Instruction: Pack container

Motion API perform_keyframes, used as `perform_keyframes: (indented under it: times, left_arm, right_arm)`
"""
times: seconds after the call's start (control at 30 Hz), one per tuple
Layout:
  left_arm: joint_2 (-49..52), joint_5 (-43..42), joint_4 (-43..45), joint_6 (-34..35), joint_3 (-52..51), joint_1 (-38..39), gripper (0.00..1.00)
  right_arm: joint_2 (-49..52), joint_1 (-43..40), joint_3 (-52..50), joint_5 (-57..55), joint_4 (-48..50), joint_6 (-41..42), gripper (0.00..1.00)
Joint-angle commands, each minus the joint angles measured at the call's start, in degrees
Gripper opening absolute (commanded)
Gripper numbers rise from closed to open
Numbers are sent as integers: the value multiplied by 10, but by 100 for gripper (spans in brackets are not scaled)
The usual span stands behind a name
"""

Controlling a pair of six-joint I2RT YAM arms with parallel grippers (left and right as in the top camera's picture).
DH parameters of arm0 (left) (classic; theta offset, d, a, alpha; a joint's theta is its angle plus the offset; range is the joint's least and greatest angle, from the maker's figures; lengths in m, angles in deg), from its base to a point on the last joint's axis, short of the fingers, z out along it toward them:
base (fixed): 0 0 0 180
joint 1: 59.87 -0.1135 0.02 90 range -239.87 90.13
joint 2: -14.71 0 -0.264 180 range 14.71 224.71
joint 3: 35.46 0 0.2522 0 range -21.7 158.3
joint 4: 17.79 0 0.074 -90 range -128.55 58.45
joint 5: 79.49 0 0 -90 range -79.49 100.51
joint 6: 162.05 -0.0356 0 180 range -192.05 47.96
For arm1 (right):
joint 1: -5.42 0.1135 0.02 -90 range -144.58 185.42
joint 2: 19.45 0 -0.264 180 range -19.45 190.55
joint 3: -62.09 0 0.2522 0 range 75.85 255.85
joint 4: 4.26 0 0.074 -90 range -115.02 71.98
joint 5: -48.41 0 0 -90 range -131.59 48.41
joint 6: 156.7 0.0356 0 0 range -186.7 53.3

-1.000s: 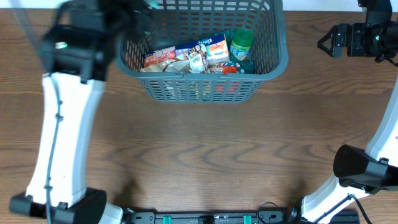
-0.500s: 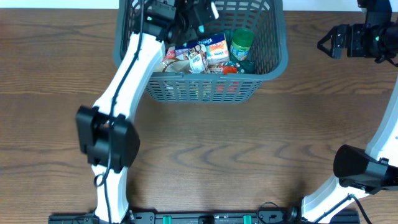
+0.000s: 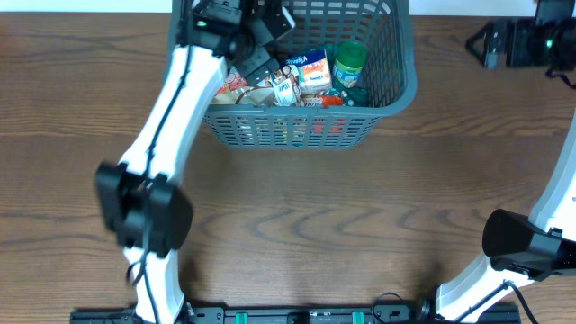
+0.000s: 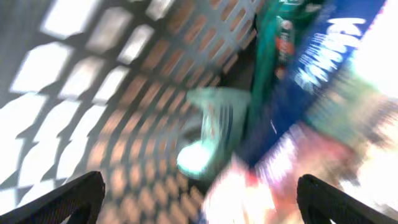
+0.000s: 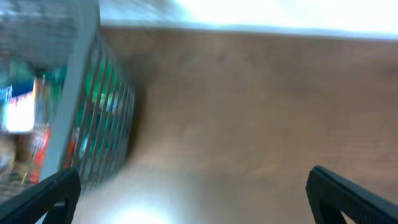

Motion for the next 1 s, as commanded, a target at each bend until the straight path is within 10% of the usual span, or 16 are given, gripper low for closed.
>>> perform_keyframes:
  times: [0.0,0.47,0.73,0.97]
  left_arm:
    - [-104,39,-47,91,8,-16,98]
    - [-352,45,-281,217,-32,-126,99]
    - [-509,30,-151,248,-297,-126,98]
    - [-582,30,12,335,-555,-126,98]
  right_arm:
    - [0,0,0,7,37,22,99]
    - [-96,0,0,-118,-72,83,99]
    - [-182,20,-77,-136,-122,108,99]
    - [-367,92,-416,-150,73,115,99]
